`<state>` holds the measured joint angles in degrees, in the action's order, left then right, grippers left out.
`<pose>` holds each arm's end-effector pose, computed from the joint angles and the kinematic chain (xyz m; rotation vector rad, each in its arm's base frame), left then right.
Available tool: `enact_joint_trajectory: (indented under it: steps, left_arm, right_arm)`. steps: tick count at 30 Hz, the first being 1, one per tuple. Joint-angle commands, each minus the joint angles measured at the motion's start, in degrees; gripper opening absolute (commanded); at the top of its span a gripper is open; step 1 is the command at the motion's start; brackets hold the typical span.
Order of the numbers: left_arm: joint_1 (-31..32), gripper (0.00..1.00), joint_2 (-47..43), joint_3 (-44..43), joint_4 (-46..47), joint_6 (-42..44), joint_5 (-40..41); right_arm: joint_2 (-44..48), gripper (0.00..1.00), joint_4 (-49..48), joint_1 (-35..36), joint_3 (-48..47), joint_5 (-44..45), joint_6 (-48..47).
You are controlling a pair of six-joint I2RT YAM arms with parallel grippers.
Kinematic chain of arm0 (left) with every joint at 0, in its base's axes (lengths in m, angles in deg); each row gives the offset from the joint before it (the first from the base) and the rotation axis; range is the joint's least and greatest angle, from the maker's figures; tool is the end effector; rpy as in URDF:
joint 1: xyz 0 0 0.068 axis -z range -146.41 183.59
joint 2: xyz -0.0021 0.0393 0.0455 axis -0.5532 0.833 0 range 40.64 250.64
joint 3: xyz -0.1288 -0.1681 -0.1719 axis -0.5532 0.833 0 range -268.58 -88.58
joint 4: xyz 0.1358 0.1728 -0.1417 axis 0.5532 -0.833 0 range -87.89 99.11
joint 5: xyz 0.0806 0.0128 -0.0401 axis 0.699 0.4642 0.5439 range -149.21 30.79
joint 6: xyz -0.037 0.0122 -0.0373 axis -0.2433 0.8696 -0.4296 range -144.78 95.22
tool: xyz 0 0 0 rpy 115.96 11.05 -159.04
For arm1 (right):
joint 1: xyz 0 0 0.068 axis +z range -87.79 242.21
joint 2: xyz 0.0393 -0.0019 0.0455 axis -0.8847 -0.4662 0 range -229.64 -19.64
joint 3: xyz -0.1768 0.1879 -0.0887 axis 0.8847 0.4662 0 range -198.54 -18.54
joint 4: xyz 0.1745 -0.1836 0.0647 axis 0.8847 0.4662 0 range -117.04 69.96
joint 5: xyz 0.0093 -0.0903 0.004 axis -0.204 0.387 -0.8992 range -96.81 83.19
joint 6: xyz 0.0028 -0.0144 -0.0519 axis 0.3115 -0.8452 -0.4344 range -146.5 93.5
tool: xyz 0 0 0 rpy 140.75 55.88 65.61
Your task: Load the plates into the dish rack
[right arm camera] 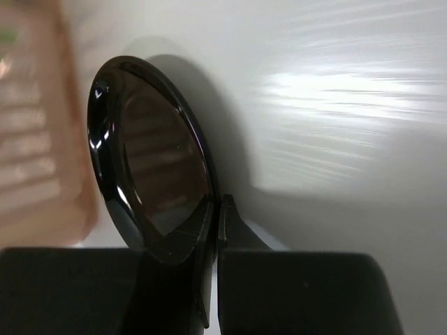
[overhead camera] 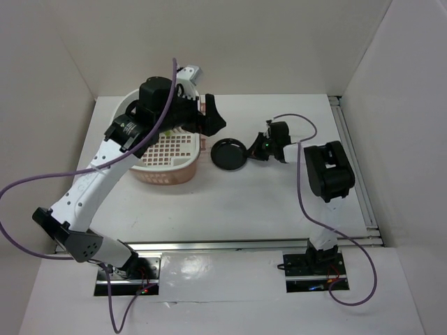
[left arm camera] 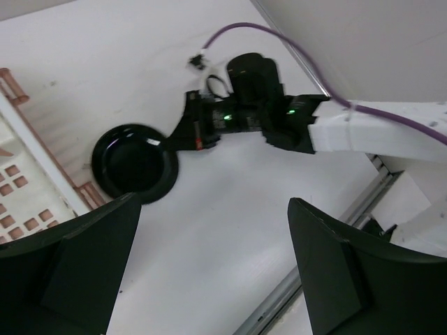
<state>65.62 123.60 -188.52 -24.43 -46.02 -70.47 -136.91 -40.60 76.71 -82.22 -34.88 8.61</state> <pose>0.2582 -0.1697 0.4734 0.3232 1.9101 -0.8163 0.3979 0.1202 0.1188 0.1516 2.3693 0.9963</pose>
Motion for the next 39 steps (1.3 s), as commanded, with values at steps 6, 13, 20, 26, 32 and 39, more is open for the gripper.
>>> enact_joint_trajectory:
  steps: [6, 13, 20, 26, 32, 39]
  left_arm:
    - [0.0, 1.00, 4.9, -2.0, 5.5, -1.4, 8.9]
    - [-2.8, 1.00, 13.5, -8.4, 8.9, -2.6, 4.3]
    - [-5.2, 1.00, 20.4, -12.0, 10.6, -3.8, 1.8]
    - [-7.8, 0.91, 21.5, -10.8, 12.2, -5.7, -2.3]
    - [-7.8, 0.57, 22.1, -9.7, 14.0, -5.7, -5.9]
    - [-7.8, 0.00, 22.7, -10.3, 14.2, -6.2, -8.2]
  right_arm:
    - [15.2, 0.00, 22.1, -6.2, -9.2, 30.2, -2.2]
    - [25.8, 0.00, 11.0, -7.8, -7.7, 10.5, -6.3]
    - [29.2, 0.00, 1.5, -8.5, -5.8, -7.2, -5.7]
    - [29.2, 0.00, -2.3, -8.0, -5.8, -13.5, -5.1]
    - [28.6, 0.00, -8.8, -7.5, -5.1, -19.1, -1.3]
    - [26.9, 0.27, -7.9, -6.3, -7.2, -19.0, -0.8]
